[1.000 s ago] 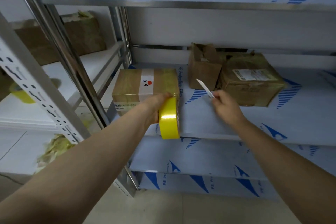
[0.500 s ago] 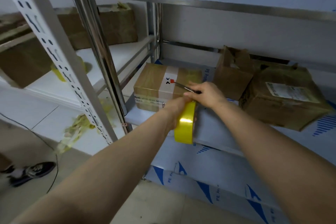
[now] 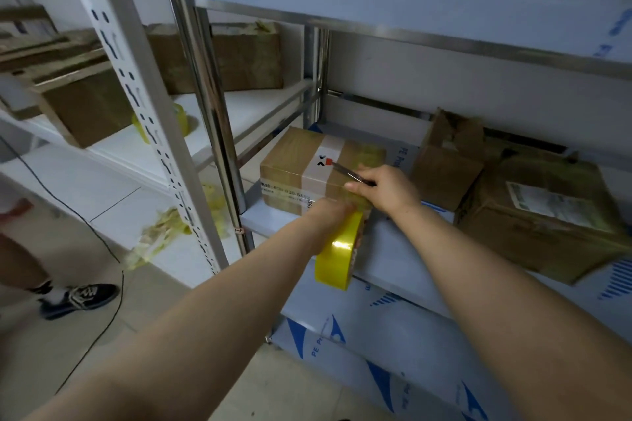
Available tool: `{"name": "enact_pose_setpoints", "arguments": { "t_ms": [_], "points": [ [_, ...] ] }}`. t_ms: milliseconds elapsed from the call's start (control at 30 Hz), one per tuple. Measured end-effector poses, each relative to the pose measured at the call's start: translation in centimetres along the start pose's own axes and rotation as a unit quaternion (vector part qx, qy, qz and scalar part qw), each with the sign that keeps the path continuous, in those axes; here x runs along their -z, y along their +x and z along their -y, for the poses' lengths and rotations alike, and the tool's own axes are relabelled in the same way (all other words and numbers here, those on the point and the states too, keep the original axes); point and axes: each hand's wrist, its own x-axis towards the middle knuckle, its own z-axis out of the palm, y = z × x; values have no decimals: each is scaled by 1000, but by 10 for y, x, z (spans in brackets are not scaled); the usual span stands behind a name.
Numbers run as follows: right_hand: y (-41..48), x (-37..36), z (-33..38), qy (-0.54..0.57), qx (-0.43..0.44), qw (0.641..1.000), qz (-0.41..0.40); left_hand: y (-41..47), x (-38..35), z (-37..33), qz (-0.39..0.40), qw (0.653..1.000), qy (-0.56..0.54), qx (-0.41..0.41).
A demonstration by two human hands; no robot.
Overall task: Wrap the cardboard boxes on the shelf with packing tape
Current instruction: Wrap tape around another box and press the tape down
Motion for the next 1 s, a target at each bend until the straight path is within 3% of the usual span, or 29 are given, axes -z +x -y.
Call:
{"name": "enact_pose_setpoints", "arguments": {
  "t_ms": [400, 533, 700, 867, 1000],
  "points": [
    [-3, 5, 9, -22, -16, 999, 38, 0, 0, 2, -5, 999, 51, -13],
    [-20, 29, 22, 28, -2, 1000, -13, 2, 7, -1, 4, 999, 30, -12],
    [-49, 55, 21, -133, 25, 990, 28, 2, 10, -1, 23, 999, 44, -1],
    [-59, 55, 34, -352, 63, 934, 10, 8, 11, 0, 11, 998, 64, 6],
    [-57, 44, 38, -443, 49, 894, 43, 10, 10, 1, 7, 998, 66, -2]
  ]
}}
